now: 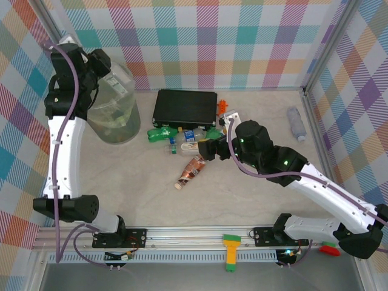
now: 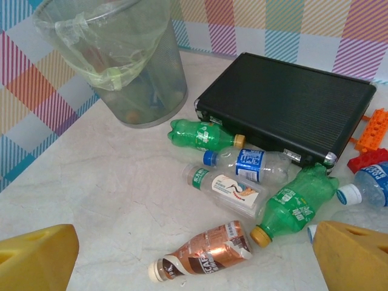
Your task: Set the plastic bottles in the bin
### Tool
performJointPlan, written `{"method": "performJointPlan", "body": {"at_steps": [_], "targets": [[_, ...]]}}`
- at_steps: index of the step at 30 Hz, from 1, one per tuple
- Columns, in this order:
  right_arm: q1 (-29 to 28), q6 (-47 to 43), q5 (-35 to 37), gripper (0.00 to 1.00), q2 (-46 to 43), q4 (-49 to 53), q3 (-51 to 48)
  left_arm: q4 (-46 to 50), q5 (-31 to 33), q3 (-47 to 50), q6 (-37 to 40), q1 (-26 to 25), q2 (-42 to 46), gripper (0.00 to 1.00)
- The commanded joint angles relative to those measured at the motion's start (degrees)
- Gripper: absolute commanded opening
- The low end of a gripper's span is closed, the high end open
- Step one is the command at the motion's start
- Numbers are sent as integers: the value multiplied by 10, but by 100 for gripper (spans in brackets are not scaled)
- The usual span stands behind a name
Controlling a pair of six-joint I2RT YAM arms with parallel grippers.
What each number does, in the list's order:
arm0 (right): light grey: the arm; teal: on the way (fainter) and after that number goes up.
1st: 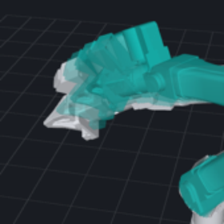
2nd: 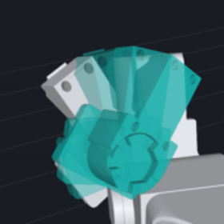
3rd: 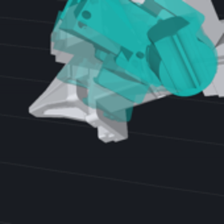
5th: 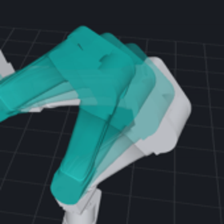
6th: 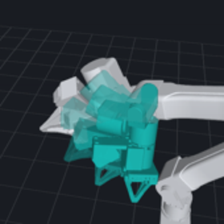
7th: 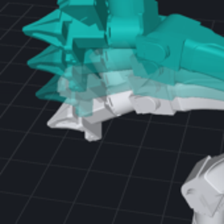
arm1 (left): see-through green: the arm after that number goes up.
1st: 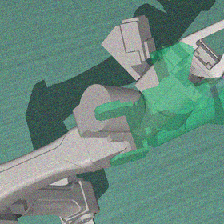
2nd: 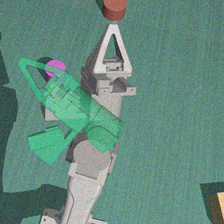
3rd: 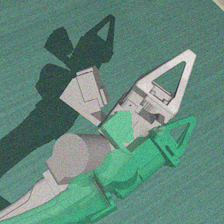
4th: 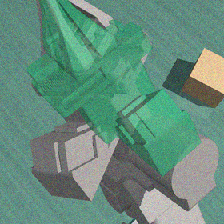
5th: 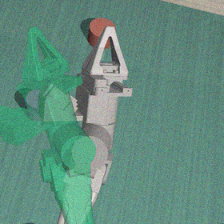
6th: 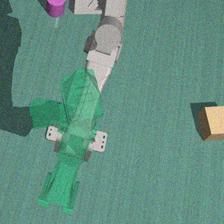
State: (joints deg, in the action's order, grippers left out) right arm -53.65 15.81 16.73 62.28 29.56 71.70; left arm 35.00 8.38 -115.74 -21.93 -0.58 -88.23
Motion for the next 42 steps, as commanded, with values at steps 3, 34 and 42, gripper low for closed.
{"method": "performJointPlan", "body": {"at_steps": [3,34,42], "targets": [[-3,-22,17,99,-17,-16,9,-27,93,-52,77,7,-47,31],[-1,-14,45,99,-41,32,17,-25,95,-84,65,34,-185,100],[-1,-8,45,99,-38,24,12,-4,61,-78,30,32,-159,100]]}}
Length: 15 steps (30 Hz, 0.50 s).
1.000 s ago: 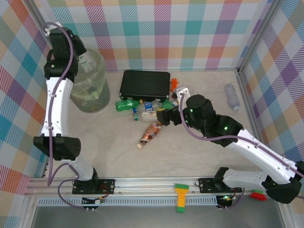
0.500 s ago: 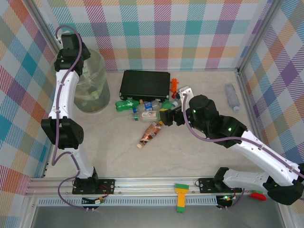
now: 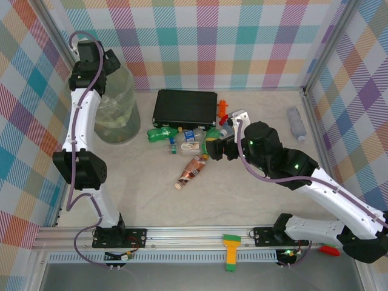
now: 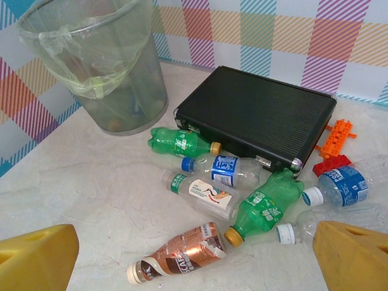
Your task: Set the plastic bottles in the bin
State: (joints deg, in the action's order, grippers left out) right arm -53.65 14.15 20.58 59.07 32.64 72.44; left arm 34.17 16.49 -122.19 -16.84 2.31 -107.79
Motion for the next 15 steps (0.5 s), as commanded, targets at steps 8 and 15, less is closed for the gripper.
{"method": "performJointPlan", "body": {"at_steps": [8,15], "targets": [[5,23,33,99,6,1,6,35,-30,20,-38,-23,84,99],[94,85,13,99,44,64,35,49,-48,93,-43,-80,141,100]]}}
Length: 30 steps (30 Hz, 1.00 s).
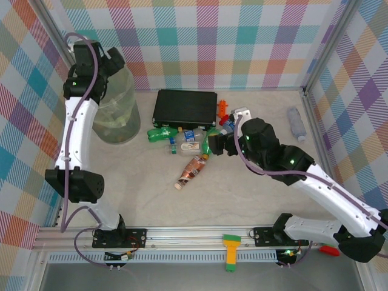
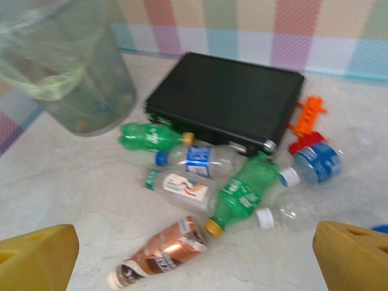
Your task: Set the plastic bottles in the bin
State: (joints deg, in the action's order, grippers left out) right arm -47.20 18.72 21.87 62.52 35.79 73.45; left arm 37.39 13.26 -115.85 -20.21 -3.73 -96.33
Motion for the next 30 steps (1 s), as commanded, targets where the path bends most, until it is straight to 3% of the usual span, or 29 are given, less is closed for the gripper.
{"method": "performJointPlan", "body": {"at_steps": [1,8,16,21,30], "targets": [[49,50,-2,99,14,40,26,10,-18,50,-12,-31,38,99],[180,92,-4,99,50,73,25,-13,-65,173,-19,-85,121,99],[293,100,7,99,130,109,31,-6,-158,268,-37,-107,183,99],[366,102,-12,99,174,103,28,18,-162,295,-45,-116,208,99],[492,77,-65,99,309,108,112,10,-184,311,-55,-134,228,100]]}}
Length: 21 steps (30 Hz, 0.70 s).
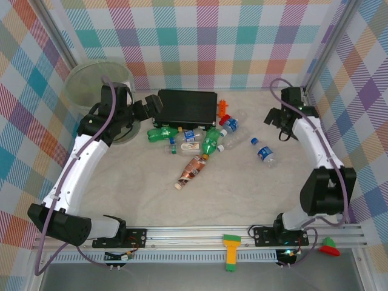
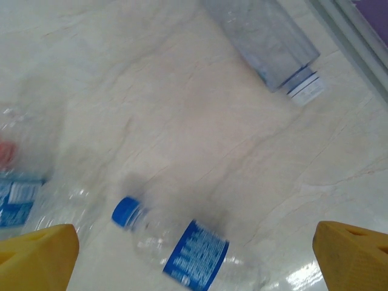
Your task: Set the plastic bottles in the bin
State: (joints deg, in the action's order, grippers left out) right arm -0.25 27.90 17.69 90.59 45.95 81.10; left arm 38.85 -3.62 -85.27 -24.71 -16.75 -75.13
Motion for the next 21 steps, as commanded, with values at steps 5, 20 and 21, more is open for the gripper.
{"method": "performJointPlan", "body": {"at_steps": [5,20,21], "targets": [[69,-30,-45,99,135,36,134,5,-15,-5,-16,-4,11,100],[126,-56,-144,99,371,86,364,28,30,-40,-15,-4,-30,99],[126,-60,-143,99,384,93,377,29,30,-42,-15,-4,-34,99]]}}
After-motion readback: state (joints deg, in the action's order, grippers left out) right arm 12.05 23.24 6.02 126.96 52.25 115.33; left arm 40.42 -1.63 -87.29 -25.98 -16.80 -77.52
